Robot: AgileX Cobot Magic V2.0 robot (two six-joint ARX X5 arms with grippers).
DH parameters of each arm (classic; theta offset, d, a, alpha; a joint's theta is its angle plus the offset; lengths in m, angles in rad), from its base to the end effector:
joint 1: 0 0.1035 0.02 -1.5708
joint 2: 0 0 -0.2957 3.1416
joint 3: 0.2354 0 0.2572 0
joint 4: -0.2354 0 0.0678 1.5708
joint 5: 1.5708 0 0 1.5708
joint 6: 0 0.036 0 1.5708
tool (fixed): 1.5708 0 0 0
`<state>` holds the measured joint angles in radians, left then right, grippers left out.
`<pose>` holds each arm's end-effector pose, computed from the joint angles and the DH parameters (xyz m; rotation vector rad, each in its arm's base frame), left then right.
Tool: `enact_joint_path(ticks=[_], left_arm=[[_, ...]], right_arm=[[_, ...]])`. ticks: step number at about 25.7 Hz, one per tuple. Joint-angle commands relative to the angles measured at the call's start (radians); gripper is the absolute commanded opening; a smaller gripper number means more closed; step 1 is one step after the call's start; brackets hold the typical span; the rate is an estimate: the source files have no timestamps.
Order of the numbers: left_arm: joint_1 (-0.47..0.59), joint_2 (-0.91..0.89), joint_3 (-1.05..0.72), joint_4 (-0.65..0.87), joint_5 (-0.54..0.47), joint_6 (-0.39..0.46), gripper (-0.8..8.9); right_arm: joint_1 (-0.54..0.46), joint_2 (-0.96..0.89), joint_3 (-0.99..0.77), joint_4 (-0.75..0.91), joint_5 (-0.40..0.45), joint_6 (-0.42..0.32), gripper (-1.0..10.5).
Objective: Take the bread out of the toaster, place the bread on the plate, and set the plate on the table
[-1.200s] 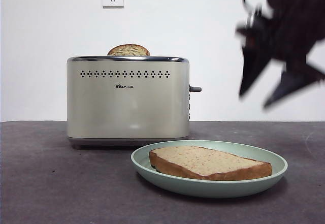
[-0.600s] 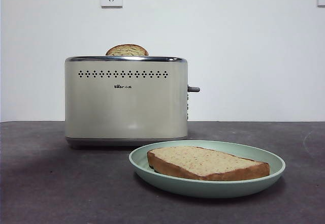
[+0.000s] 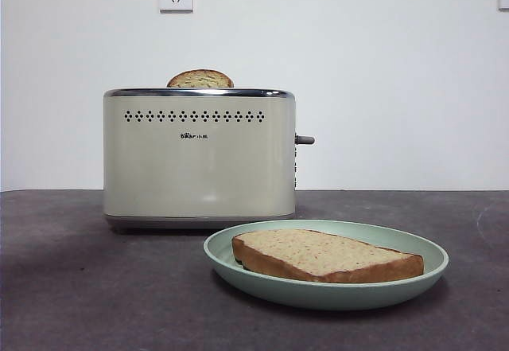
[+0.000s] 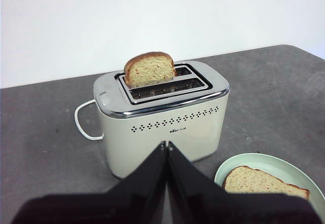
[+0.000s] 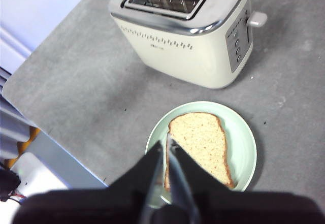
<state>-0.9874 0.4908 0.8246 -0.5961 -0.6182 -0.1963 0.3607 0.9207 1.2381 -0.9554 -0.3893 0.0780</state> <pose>0.0558 -0.0467 0.3563 -0.0038 0.2180 -0.3468 0.1272 0.0626 0.4137 0.0811 0.6806 0.6981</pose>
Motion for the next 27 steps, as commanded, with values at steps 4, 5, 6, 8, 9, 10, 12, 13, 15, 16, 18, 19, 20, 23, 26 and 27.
enact_joint_path(ticks=[4,5,6,8,9,10,12,13,15,16,18,19,20,23,26,27], left_arm=[[0.001,0.002,-0.007,0.005,0.005,-0.095,-0.08],[0.001,0.002,-0.007,-0.009,0.005,-0.095,-0.08],[0.001,0.002,-0.007,-0.022,0.001,-0.092,-0.04],[0.001,0.002,-0.007,-0.042,-0.008,-0.092,-0.04],[0.001,0.002,-0.007,-0.054,-0.008,-0.092,-0.04],[0.001,0.002,-0.006,-0.061,-0.008,-0.092,-0.04],[0.001,0.002,-0.006,-0.071,-0.008,-0.092,-0.04],[0.001,0.002,-0.006,-0.072,-0.008,-0.092,-0.04],[0.001,0.002,-0.007,-0.074,-0.008,-0.092,-0.04],[0.001,0.002,-0.007,-0.075,-0.008,-0.092,-0.04],[0.001,0.002,-0.006,-0.078,-0.008,-0.092,-0.04],[0.001,0.002,-0.007,-0.08,-0.008,-0.092,-0.04],[0.001,0.002,-0.007,-0.08,-0.008,-0.092,-0.04],[0.028,0.0,-0.007,-0.079,-0.01,-0.08,-0.04],[0.13,-0.008,-0.011,-0.071,0.067,-0.1,-0.04],[0.19,-0.008,-0.023,-0.046,0.127,-0.128,-0.04]], right_arm=[[0.002,0.002,-0.003,0.002,0.005,0.028,0.0],[0.001,0.002,-0.002,0.004,0.004,0.03,0.0],[0.001,0.002,-0.002,0.005,0.004,0.029,0.0],[0.001,0.002,-0.002,0.002,0.004,0.029,0.0],[0.001,0.002,-0.002,0.002,0.004,0.029,0.0],[0.001,0.002,-0.002,0.002,0.004,0.029,0.0],[0.001,0.002,-0.002,0.002,0.004,0.029,0.0],[0.001,0.002,-0.002,0.002,0.004,0.029,0.0],[0.001,0.002,-0.002,0.002,0.004,0.029,0.0],[0.001,0.002,-0.002,0.002,0.004,0.029,0.0],[0.001,0.002,-0.002,0.002,0.004,0.029,0.0],[0.001,0.002,-0.002,0.002,0.004,0.029,0.0],[0.001,0.002,-0.002,0.002,0.004,0.029,0.0],[0.001,0.002,-0.002,0.002,0.004,0.029,0.0],[0.001,0.002,-0.002,0.002,0.004,0.029,0.0],[0.001,0.002,-0.002,0.002,0.004,0.029,0.0]])
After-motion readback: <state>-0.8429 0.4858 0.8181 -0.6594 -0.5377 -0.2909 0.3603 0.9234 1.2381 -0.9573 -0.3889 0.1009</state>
